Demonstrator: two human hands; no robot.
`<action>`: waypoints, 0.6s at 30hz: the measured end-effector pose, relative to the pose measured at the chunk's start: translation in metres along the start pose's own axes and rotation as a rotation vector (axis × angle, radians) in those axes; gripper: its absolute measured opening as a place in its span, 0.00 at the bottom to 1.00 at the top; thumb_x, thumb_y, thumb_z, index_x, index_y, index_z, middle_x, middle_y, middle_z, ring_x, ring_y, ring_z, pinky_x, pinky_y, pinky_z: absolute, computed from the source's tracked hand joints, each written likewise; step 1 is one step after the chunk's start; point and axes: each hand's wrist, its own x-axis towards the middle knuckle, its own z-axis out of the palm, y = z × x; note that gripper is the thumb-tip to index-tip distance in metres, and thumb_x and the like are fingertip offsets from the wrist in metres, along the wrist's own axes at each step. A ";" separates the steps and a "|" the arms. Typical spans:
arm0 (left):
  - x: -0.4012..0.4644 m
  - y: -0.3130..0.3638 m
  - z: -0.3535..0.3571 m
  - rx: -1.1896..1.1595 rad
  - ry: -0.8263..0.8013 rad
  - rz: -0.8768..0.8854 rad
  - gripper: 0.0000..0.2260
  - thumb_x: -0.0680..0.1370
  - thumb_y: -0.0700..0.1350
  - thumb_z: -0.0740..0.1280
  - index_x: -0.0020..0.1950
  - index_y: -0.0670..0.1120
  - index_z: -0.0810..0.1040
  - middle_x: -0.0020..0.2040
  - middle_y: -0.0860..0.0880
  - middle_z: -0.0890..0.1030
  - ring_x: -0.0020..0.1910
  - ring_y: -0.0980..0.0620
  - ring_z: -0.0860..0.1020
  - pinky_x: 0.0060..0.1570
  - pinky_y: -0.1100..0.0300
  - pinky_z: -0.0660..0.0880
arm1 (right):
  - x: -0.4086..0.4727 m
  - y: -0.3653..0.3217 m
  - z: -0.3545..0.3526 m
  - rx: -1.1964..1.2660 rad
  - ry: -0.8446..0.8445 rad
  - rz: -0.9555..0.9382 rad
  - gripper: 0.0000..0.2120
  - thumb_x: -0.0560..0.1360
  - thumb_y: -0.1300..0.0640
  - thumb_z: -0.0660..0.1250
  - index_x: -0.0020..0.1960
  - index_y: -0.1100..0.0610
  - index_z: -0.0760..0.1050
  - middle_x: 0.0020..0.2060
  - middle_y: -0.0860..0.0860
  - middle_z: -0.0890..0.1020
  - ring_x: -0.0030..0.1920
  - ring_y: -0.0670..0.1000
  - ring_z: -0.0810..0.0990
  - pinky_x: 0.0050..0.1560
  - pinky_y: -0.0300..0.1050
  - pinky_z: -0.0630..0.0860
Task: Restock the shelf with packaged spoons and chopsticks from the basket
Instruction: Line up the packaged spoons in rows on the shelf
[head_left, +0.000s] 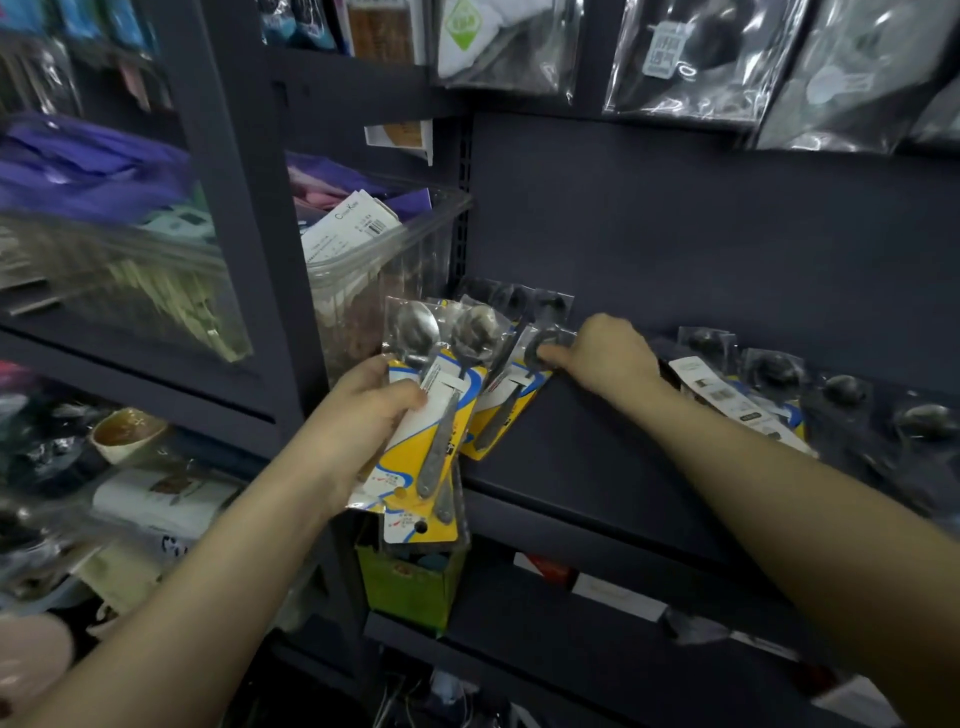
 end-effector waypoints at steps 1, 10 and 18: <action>-0.001 0.000 0.003 -0.007 -0.021 0.023 0.09 0.75 0.33 0.60 0.50 0.42 0.77 0.41 0.42 0.83 0.33 0.47 0.80 0.35 0.58 0.77 | -0.005 -0.003 -0.002 0.083 0.010 -0.049 0.24 0.74 0.44 0.64 0.29 0.61 0.67 0.29 0.56 0.74 0.35 0.55 0.74 0.35 0.42 0.68; 0.007 0.002 0.046 0.044 -0.061 0.117 0.11 0.77 0.44 0.63 0.58 0.44 0.74 0.45 0.47 0.81 0.35 0.55 0.80 0.34 0.62 0.76 | -0.036 -0.013 -0.005 1.030 -0.316 0.196 0.07 0.72 0.59 0.69 0.36 0.56 0.75 0.30 0.51 0.80 0.28 0.46 0.74 0.29 0.37 0.70; 0.020 0.007 0.055 0.120 -0.118 0.121 0.07 0.79 0.38 0.59 0.54 0.40 0.74 0.28 0.52 0.83 0.25 0.58 0.80 0.25 0.69 0.74 | -0.001 0.035 -0.031 1.068 -0.187 0.414 0.10 0.75 0.67 0.61 0.36 0.60 0.72 0.17 0.49 0.78 0.18 0.44 0.77 0.21 0.36 0.75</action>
